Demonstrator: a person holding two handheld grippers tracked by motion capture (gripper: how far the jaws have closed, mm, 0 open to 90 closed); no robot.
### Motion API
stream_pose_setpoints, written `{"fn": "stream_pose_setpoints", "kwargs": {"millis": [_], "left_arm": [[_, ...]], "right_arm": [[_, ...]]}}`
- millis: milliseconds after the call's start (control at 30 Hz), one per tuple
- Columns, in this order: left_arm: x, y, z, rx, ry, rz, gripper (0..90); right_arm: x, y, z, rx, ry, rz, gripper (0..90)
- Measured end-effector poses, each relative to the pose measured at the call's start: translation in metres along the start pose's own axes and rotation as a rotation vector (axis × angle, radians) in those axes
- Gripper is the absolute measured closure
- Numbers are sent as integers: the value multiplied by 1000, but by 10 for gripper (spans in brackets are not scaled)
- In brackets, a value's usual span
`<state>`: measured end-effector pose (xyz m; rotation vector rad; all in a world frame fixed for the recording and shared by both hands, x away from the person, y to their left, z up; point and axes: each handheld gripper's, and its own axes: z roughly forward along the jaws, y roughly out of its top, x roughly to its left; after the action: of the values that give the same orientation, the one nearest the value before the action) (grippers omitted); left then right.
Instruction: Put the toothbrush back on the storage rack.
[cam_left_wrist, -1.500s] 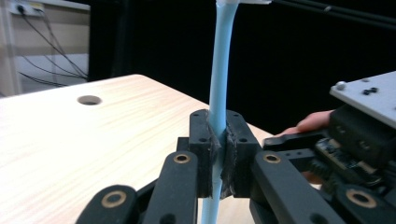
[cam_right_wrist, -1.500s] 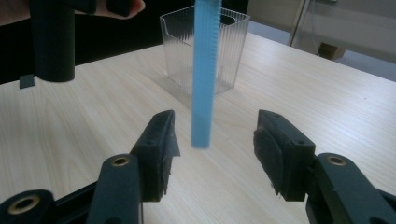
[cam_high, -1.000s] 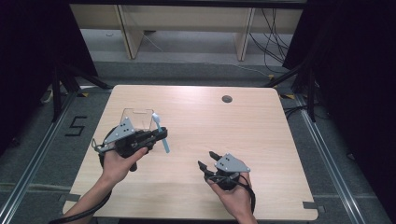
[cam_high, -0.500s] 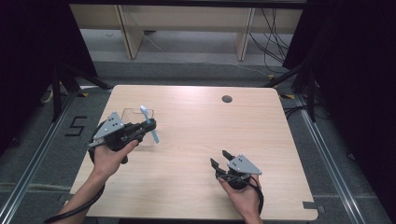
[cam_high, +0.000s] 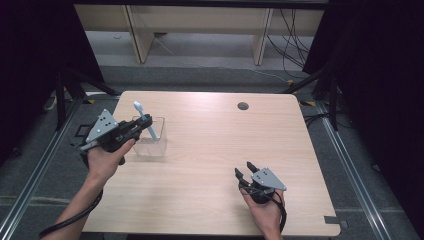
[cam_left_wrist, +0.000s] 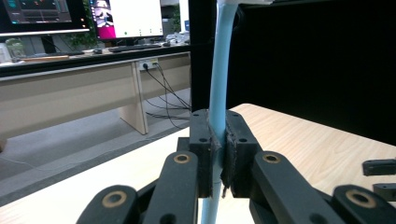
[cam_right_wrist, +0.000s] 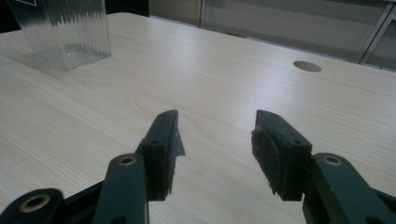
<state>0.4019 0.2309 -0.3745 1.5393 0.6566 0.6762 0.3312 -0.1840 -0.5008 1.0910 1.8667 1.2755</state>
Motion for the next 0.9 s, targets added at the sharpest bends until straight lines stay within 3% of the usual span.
{"fn": "stream_pose_setpoints", "kwargs": {"millis": [100,133,200,267,367,400,433,533,567,667,800,900], "left_arm": [[4,0,0,1,15,8,829],[6,0,-1,2,22,12,828],[9,0,-1,3,39,19,828],[13,-1,-2,6,52,20,828],[18,-2,-4,7,71,18,829],[18,-3,-6,23,83,-6,829],[21,-3,-6,10,81,27,829],[23,-5,-9,21,110,11,829],[26,-5,-9,13,104,30,828],[28,-9,-12,30,129,2,829],[34,-13,-14,34,153,18,829],[36,-16,-15,44,161,-1,829]], "right_arm": [[-3,1,0,-5,10,-2,510],[-1,1,-1,2,1,21,508],[-5,1,0,-22,-2,-23,506],[-6,1,-1,-25,0,-31,505],[-4,1,-2,-15,11,7,502],[-4,1,-2,-15,5,12,501],[-5,2,-1,-28,-4,-15,500],[-3,2,-1,-24,8,5,498],[-4,2,-1,-27,6,-22,497],[-2,2,-1,-11,15,9,496],[-2,2,0,-9,17,5,495],[-3,2,0,-15,14,-14,493]]}}
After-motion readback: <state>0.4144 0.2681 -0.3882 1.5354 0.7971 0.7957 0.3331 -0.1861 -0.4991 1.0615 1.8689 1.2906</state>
